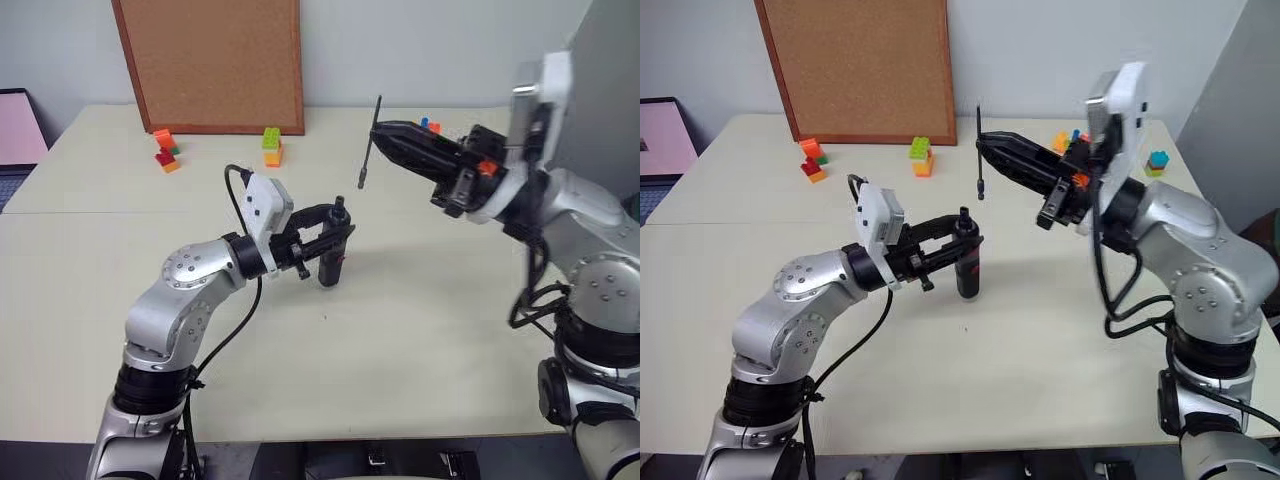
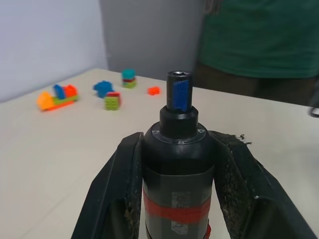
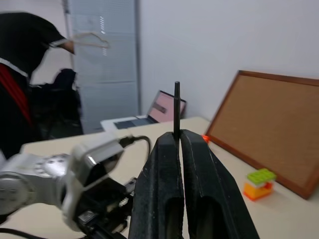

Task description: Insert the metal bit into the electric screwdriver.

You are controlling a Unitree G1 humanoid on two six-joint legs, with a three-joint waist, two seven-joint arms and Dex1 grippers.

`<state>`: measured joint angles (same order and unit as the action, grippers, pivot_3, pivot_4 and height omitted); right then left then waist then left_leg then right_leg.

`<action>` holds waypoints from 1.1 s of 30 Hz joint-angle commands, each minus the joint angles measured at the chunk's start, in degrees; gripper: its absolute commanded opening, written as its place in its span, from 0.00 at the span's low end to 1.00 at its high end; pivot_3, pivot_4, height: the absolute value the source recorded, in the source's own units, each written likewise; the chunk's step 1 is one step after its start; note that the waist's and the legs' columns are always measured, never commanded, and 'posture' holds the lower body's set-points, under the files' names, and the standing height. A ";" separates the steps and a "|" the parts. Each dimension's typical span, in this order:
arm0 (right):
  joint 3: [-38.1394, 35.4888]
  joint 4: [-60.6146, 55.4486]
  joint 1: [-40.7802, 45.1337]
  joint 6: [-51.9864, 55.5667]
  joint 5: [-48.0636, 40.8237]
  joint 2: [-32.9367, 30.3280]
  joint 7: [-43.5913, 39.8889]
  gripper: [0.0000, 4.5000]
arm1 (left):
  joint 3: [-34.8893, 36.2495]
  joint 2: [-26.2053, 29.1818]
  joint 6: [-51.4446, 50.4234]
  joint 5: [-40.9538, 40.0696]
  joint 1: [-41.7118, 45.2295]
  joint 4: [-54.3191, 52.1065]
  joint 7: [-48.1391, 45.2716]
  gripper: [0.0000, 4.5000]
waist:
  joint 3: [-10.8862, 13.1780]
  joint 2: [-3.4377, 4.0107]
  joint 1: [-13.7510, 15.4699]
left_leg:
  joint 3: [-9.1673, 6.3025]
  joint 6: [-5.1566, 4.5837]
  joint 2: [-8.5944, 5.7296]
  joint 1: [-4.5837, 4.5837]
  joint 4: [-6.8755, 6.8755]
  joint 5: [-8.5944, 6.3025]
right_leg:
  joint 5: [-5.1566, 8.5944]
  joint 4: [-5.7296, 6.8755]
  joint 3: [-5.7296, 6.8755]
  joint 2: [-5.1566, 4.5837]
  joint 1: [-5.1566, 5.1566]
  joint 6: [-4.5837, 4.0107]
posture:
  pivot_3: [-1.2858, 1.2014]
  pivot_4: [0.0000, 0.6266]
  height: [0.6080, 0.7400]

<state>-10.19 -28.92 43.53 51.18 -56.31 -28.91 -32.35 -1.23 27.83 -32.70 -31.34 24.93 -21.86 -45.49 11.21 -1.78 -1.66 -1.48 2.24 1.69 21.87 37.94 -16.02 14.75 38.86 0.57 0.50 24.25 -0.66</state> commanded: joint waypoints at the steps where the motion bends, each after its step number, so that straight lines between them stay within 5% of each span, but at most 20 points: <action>1: -2.40 -0.50 0.72 1.38 -7.25 -1.02 -0.44 0.00 | 0.10 0.10 -0.53 -3.67 -1.04 -3.43 -2.06 0.36 | 0.00 0.00 0.00 | 0.01 0.00 0.01 -0.01 0.00 0.00 | 0.00 0.01 -0.01 0.00 0.00 0.00 | 0.52 0.24 1.00; 18: 0.35 -1.59 -3.38 0.76 -12.57 -7.29 -7.45 0.00 | -4.51 4.45 11.39 3.46 -8.81 -4.68 -8.97 0.36 | 0.00 0.00 0.18 | 0.02 0.00 -0.01 -0.02 0.02 0.00 | 0.01 0.00 -0.02 0.00 -0.01 0.01 | 0.52 0.24 1.00; 33: 3.16 -2.74 -4.78 -1.20 -11.71 -5.71 -7.75 0.00 | -2.48 6.72 11.66 1.90 -11.02 -3.22 -9.54 0.36 | -0.01 0.00 0.09 | 0.01 0.00 0.06 -0.14 0.02 0.00 | 0.01 0.06 -0.02 0.18 -0.06 0.00 | 0.52 0.24 1.00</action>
<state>-7.14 -30.25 38.81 51.51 -67.75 -34.93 -39.57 -4.56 33.63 -20.00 -29.40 14.83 -24.94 -55.57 11.20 -1.78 -1.57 -1.47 2.24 1.76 21.73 37.96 -16.02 14.76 38.92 0.53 0.68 24.18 -0.66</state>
